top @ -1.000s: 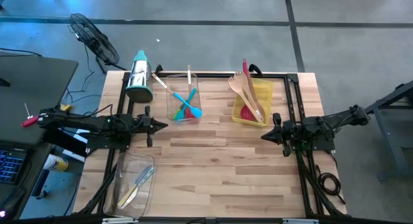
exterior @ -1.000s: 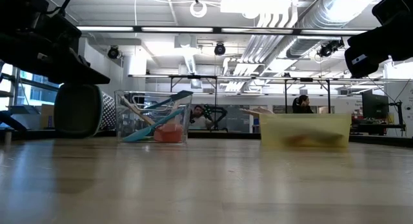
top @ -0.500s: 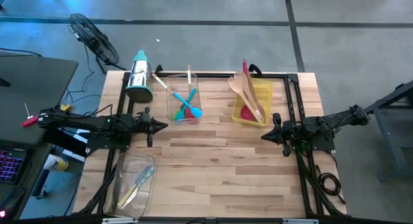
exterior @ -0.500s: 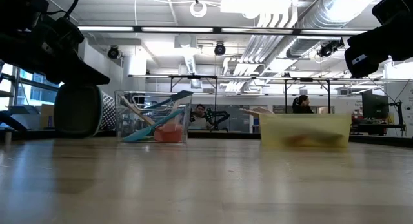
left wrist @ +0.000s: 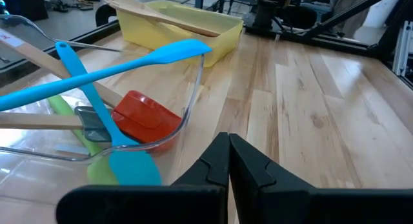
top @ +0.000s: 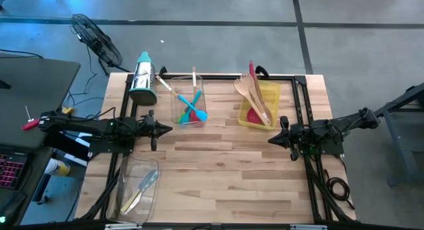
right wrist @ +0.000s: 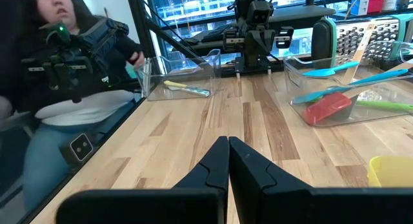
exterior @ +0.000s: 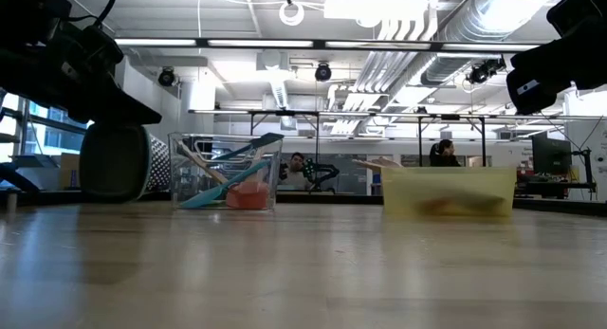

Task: Pick & Place Kitchen Items
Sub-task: Return to Home Position

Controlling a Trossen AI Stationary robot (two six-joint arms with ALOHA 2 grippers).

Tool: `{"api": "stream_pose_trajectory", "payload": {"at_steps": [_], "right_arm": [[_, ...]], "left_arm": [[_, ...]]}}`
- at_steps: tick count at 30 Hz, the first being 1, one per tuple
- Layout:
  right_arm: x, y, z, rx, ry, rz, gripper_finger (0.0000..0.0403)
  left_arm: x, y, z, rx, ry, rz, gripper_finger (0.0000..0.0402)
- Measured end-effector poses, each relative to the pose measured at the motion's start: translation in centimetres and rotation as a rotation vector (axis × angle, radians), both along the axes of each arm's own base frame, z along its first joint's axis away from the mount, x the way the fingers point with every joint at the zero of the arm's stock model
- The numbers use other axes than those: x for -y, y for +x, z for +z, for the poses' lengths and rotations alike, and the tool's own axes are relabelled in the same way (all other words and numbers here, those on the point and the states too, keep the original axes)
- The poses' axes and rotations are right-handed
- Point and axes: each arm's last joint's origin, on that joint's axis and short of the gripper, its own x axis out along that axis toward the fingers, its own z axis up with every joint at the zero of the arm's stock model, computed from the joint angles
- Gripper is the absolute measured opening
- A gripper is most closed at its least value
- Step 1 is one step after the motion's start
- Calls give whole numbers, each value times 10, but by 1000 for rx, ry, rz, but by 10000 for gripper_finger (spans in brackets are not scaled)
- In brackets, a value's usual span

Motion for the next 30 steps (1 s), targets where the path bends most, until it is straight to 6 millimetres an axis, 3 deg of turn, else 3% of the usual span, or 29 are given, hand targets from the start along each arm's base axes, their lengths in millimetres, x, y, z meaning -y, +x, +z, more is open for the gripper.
{"api": "stream_pose_trajectory", "payload": {"at_steps": [30], "right_arm": [[0, 0, 0, 0, 0, 0, 3]], "left_arm": [[0, -2, 4, 48, -4, 0, 0]]}}
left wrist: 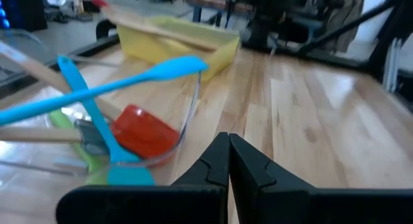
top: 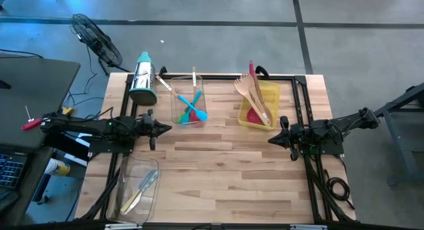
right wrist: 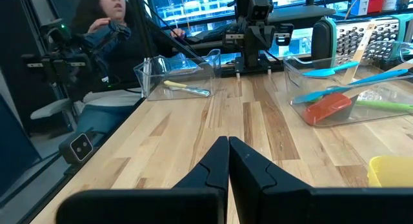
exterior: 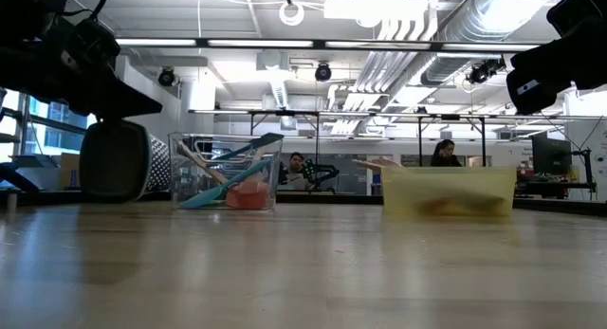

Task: Pick & Place Kitchen Items
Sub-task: Return to Home Position

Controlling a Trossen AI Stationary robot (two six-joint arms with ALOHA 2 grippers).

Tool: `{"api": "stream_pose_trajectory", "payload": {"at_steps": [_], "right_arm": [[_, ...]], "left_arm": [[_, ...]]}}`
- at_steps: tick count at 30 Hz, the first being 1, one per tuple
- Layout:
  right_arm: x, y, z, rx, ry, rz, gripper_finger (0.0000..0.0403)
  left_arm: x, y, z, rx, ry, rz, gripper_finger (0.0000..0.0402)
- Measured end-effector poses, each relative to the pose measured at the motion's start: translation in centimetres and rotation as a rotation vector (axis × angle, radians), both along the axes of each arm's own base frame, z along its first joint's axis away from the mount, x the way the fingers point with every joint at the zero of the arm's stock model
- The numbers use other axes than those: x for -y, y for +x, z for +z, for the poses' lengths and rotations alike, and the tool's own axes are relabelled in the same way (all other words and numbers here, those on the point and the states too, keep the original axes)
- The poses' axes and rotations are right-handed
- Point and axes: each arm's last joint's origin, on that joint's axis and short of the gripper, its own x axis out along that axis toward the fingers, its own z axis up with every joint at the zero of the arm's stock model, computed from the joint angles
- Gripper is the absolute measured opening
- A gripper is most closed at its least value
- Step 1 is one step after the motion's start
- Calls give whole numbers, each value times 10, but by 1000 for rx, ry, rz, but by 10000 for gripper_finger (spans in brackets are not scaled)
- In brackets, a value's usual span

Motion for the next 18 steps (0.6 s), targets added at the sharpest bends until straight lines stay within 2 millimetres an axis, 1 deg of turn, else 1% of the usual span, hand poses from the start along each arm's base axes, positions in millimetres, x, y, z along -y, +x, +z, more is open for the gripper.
{"api": "stream_pose_trajectory", "payload": {"at_steps": [18], "right_arm": [[0, 0, 0, 0, 0, 0, 3]], "left_arm": [[-1, -8, 13, 147, -12, 0, 0]]}}
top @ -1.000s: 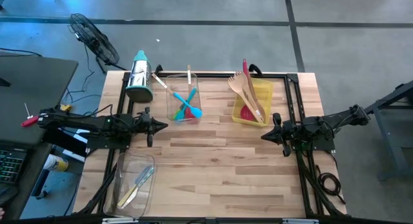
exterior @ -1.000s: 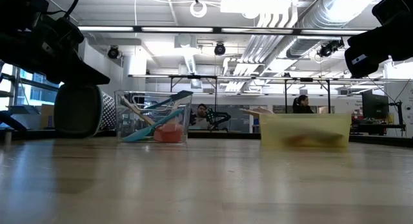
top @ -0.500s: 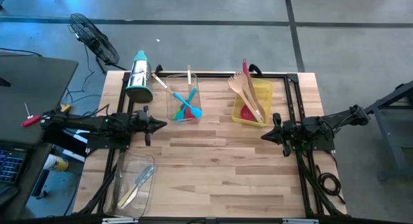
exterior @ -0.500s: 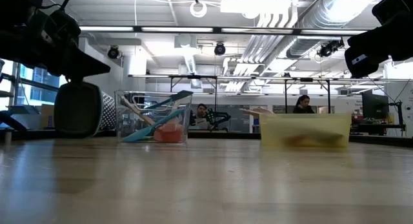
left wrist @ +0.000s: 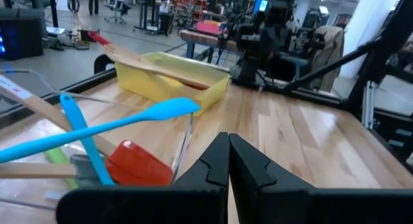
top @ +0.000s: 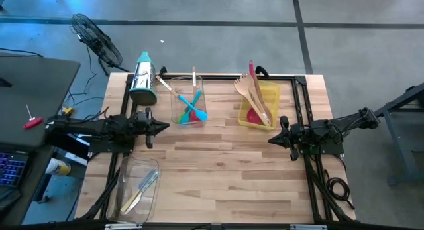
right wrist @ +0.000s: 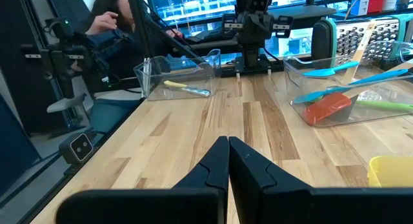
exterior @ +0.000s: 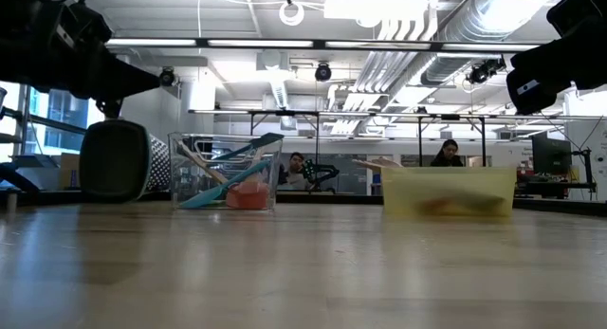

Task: Pick & Place Kitchen Items
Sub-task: Return to Home Position

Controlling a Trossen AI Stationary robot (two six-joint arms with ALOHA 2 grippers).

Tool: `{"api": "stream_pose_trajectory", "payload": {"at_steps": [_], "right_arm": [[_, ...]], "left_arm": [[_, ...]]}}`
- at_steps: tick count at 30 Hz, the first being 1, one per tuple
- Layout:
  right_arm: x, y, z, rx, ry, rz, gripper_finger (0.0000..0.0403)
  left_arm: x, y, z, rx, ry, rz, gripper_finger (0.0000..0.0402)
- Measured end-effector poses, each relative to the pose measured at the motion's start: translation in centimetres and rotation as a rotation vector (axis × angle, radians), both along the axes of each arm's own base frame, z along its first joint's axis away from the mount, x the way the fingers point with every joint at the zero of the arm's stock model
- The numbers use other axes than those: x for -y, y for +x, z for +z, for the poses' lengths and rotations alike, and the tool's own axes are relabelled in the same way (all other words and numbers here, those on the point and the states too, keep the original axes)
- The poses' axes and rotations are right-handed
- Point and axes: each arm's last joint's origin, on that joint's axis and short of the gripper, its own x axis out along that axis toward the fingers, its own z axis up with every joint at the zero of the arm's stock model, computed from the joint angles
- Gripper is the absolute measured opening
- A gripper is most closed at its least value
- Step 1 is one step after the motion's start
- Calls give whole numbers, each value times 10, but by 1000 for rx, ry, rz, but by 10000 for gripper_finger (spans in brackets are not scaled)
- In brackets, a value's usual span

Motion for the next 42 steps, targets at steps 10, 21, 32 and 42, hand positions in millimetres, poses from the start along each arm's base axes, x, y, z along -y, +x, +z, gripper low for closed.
{"api": "stream_pose_trajectory", "payload": {"at_steps": [10, 21, 32, 42], "right_arm": [[0, 0, 0, 0, 0, 0, 3], [0, 0, 0, 0, 0, 0, 3], [0, 0, 0, 0, 0, 0, 3], [0, 0, 0, 0, 0, 0, 3]], "left_arm": [[-1, -7, 8, 102, -8, 0, 0], [0, -6, 6, 80, -6, 0, 0], [0, -6, 6, 80, -6, 0, 0], [0, -6, 6, 79, -6, 0, 0]]}}
